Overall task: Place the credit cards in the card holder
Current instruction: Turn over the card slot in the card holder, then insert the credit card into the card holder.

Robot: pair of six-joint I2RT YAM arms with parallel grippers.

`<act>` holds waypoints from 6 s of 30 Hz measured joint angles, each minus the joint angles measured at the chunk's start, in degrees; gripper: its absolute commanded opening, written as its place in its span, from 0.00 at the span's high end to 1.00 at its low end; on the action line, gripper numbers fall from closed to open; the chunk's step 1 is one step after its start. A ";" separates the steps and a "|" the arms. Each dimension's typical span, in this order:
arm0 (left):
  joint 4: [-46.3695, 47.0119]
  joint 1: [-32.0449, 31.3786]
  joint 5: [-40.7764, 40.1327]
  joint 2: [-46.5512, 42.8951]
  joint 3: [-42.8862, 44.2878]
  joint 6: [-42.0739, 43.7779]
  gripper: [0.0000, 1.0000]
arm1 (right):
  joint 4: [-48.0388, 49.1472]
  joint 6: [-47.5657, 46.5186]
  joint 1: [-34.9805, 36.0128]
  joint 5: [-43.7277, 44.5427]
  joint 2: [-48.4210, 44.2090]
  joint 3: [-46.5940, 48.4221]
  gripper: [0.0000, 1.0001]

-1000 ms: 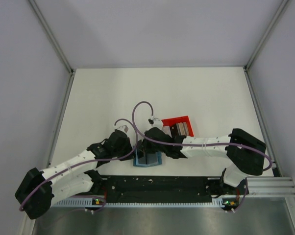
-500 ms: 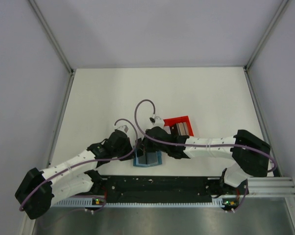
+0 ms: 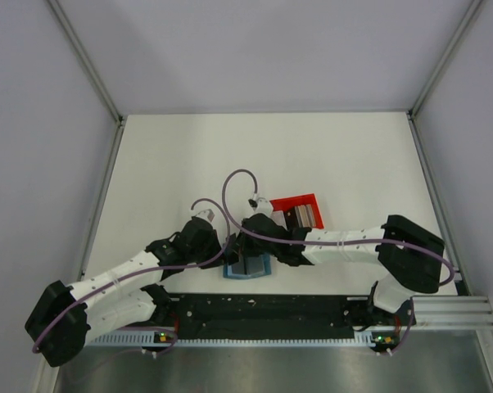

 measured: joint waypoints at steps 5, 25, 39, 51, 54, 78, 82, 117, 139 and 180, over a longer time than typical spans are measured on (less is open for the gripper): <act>-0.04 0.00 0.02 0.00 -0.04 -0.26 1.00 | -0.22 0.02 0.00 -0.02 1.14 0.00 1.00; 0.44 0.00 0.02 -0.02 -0.15 -0.59 1.00 | -8.15 -2.23 0.74 4.04 -0.35 1.60 1.00; 0.48 0.00 -0.17 -0.02 -0.35 -0.57 1.00 | -13.44 -3.69 0.76 7.39 -3.98 1.57 1.00; 0.55 0.00 -0.24 0.00 -0.81 -0.57 1.00 | -16.04 -4.17 0.74 9.86 -8.98 0.70 1.00; 0.61 0.00 -0.28 0.02 -0.87 -0.57 1.00 | -16.17 -4.15 0.68 9.33 -8.90 0.50 1.00; 4.02 0.00 -1.29 0.90 -4.63 -2.36 1.00 | 10.80 -1.46 -5.38 -14.93 -1.97 -15.28 1.00; 4.50 0.00 -1.27 0.90 -4.90 -2.58 1.00 | 13.94 -0.50 -5.99 -16.20 -1.49 -16.85 1.00; 6.82 0.00 -1.03 2.29 -5.09 -3.61 1.00 | 25.57 3.74 -10.01 -16.28 -0.37 -22.62 1.00; 7.04 0.00 -0.87 2.40 -5.09 -3.61 1.00 | 23.12 4.55 -7.61 -13.64 0.72 -20.81 1.00; 7.93 0.00 -0.70 3.15 -5.29 -3.87 1.00 | 22.62 3.56 -7.54 -12.13 0.57 -21.03 1.00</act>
